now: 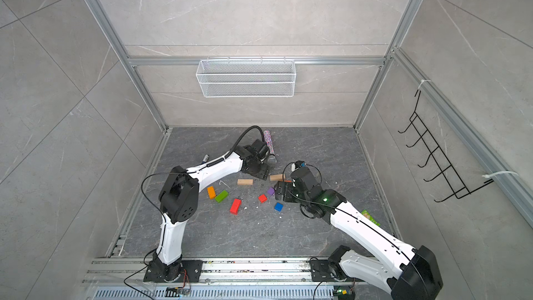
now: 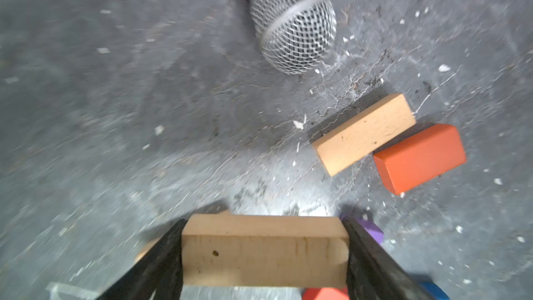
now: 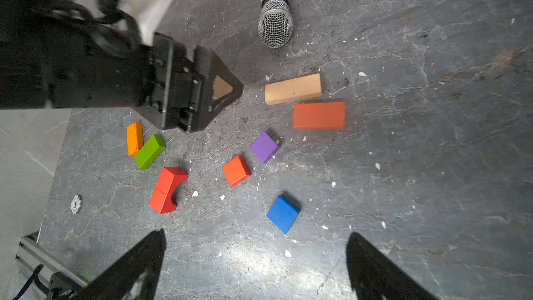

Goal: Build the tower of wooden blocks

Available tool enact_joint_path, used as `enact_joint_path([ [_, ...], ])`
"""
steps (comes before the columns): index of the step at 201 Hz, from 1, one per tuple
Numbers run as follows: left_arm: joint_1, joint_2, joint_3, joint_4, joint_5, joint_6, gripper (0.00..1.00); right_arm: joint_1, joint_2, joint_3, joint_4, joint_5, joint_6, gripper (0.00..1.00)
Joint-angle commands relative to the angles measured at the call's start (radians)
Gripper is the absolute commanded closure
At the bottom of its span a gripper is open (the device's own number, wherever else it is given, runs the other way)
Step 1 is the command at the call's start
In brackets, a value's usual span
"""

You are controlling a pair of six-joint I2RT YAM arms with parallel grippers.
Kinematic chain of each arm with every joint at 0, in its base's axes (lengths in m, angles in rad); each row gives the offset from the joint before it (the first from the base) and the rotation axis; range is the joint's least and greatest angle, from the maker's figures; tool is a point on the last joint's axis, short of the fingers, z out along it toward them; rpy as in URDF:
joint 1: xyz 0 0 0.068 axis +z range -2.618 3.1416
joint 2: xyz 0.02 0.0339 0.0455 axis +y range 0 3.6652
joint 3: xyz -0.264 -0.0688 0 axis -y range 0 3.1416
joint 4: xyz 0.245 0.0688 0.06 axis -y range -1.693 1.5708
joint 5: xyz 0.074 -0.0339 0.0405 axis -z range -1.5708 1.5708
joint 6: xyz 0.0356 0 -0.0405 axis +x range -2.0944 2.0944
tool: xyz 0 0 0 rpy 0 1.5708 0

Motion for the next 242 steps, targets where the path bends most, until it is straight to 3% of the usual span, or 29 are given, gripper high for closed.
enact_joint_path([
  [1,-0.006,-0.111,-0.051,-0.066,-0.063,-0.123,0.41,-0.005,0.017,-0.011,0.024,0.002,-0.004,0.01],
  [59,-0.009,-0.234,-0.261,-0.041,-0.073,-0.275,0.41,-0.004,0.090,0.010,0.074,-0.043,-0.007,0.01],
  [113,-0.012,-0.276,-0.422,0.047,-0.115,-0.343,0.41,-0.004,0.126,0.003,0.111,-0.079,0.009,0.01],
  [242,-0.014,-0.179,-0.443,0.158,-0.099,-0.352,0.41,-0.005,0.113,0.002,0.089,-0.078,0.018,0.01],
])
